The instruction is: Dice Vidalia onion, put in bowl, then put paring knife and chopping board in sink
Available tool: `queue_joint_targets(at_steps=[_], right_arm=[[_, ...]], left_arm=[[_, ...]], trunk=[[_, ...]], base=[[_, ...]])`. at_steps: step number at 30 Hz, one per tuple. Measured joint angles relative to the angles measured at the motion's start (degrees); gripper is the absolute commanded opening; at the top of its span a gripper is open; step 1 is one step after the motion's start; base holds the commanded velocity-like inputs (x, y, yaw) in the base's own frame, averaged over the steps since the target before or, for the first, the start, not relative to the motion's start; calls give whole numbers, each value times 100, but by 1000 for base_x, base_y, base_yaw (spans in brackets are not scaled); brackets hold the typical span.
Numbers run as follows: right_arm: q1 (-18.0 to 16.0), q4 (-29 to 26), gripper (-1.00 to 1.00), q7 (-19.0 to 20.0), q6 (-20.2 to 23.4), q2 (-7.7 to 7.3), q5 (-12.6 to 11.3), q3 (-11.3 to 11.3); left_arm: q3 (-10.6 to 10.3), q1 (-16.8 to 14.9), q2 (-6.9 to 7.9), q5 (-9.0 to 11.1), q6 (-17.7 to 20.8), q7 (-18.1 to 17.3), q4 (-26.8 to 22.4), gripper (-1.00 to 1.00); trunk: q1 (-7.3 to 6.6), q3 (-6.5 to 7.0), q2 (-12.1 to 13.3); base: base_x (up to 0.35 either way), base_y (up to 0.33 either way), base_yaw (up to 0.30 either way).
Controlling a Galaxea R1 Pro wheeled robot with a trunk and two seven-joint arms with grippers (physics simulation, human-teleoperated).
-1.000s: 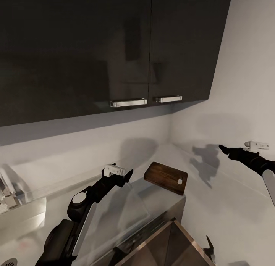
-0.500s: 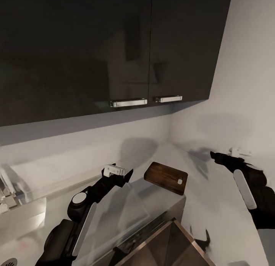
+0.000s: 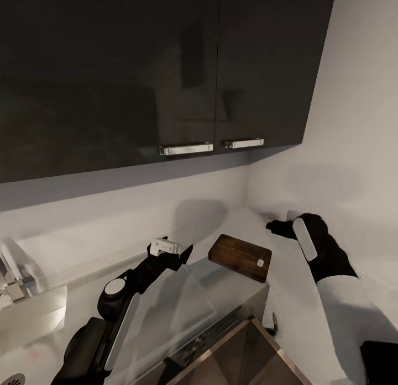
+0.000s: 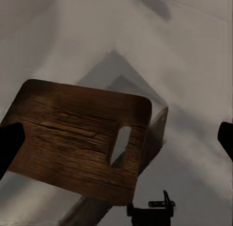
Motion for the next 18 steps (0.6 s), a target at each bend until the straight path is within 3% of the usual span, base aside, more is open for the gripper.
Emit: queue_joint_targets(at_steps=[3, 7, 18], right_arm=[[-341, 657, 100, -433, 119, 219, 2, 1], [-650, 1444, 100, -609, 151, 298, 4, 2], [-808, 2048, 100, -655, 168, 415, 7, -3]], left_arm=[[0, 0, 0, -1, 1, 0, -3, 100], [0, 1, 0, -1, 1, 0, -4, 100], [-2, 2, -8, 2, 4, 0, 1, 100]], trunk=[[0, 0, 1], [0, 0, 0], [0, 0, 0]], base=[[0, 0, 0], [0, 0, 0], [0, 0, 0]])
